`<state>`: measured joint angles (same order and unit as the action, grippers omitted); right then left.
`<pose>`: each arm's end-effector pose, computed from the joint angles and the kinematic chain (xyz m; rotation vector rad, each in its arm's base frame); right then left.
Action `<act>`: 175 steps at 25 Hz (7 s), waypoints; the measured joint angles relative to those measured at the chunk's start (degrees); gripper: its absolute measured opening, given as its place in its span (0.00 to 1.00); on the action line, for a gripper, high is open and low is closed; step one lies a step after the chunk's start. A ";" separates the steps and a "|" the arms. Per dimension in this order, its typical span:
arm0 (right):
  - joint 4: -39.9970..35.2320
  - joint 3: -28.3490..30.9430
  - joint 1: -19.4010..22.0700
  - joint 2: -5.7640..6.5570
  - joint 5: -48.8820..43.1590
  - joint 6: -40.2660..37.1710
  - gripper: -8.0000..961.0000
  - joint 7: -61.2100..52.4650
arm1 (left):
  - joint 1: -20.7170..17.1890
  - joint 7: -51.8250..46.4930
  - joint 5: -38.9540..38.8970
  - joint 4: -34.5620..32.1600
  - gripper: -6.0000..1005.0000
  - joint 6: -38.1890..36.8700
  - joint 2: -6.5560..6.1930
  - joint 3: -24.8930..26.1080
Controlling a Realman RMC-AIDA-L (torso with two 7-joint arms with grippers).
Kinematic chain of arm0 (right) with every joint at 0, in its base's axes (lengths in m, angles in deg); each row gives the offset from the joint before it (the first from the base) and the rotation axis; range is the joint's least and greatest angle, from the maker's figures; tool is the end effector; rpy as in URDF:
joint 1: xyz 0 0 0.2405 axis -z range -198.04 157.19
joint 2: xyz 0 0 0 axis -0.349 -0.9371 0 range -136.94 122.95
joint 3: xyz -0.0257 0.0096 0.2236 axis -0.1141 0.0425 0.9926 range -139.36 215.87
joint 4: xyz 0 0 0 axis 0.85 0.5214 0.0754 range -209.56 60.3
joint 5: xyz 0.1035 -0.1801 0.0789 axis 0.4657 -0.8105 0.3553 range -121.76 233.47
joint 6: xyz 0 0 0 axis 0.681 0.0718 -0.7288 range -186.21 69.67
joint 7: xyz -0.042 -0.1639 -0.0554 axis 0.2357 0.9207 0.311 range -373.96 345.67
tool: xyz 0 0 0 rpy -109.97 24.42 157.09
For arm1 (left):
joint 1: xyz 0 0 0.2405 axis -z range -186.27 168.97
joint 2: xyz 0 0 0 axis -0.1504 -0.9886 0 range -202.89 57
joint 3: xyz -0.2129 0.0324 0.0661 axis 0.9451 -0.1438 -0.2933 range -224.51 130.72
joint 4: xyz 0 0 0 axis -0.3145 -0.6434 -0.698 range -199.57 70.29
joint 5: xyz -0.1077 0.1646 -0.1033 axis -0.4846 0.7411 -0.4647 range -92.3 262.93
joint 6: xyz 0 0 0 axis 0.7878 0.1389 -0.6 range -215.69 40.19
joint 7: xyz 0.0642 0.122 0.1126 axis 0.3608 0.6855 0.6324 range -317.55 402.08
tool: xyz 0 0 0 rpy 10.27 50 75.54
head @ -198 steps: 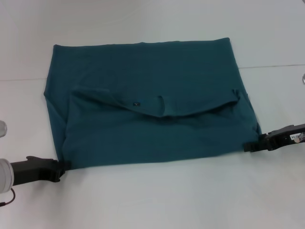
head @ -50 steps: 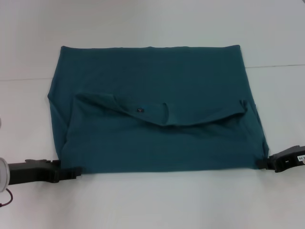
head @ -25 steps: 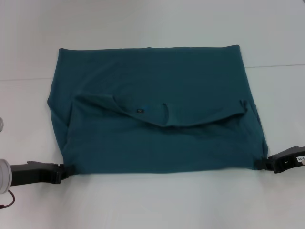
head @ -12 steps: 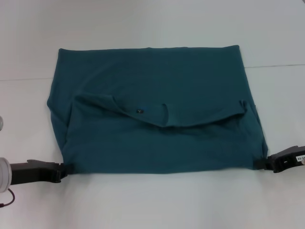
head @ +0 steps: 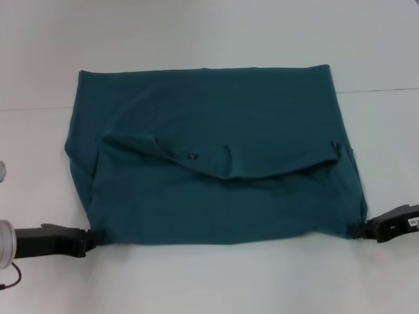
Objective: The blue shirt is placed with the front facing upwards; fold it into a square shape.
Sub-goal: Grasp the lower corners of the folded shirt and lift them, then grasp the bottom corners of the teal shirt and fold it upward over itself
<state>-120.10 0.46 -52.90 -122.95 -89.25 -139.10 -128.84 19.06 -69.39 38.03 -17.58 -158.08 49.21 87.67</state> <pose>0.3139 0.3503 0.0197 -2.4582 1.2995 -0.0116 -0.2937 0.3558 -0.0236 -2.4146 -1.2252 -0.1953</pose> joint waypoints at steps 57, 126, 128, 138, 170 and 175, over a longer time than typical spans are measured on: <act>-27.58 6.99 10.19 -3.57 2.10 -32.52 0.04 4.57 | -10.30 15.40 -5.50 15.04 0.06 -36.65 -0.03 17.18; -27.13 13.48 8.39 -2.43 15.77 -22.92 0.04 1.41 | -3.42 19.79 -13.80 8.17 0.06 -30.23 -3.05 24.06; -27.21 13.48 8.75 -2.43 15.82 -23.97 0.04 1.56 | -4.05 20.23 -13.88 8.20 0.06 -31.17 -3.07 24.33; -27.61 13.59 10.77 -2.51 15.68 -29.95 0.04 2.34 | -9.43 23.98 -15.92 8.20 0.06 -36.51 -3.18 24.70; -30.47 8.69 16.38 -2.96 20.06 -32.92 0.04 2.07 | -16.45 30.88 -19.02 8.23 0.08 -46.10 -3.93 26.23; -30.46 10.97 13.69 -3.00 20.38 -31.75 0.04 2.05 | -14.49 30.13 -20.69 8.25 0.08 -44.74 -4.10 27.01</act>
<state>-150.56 11.43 -39.21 -125.95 -68.87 -170.85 -126.79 4.57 -39.26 17.34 -9.33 -202.82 45.12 114.68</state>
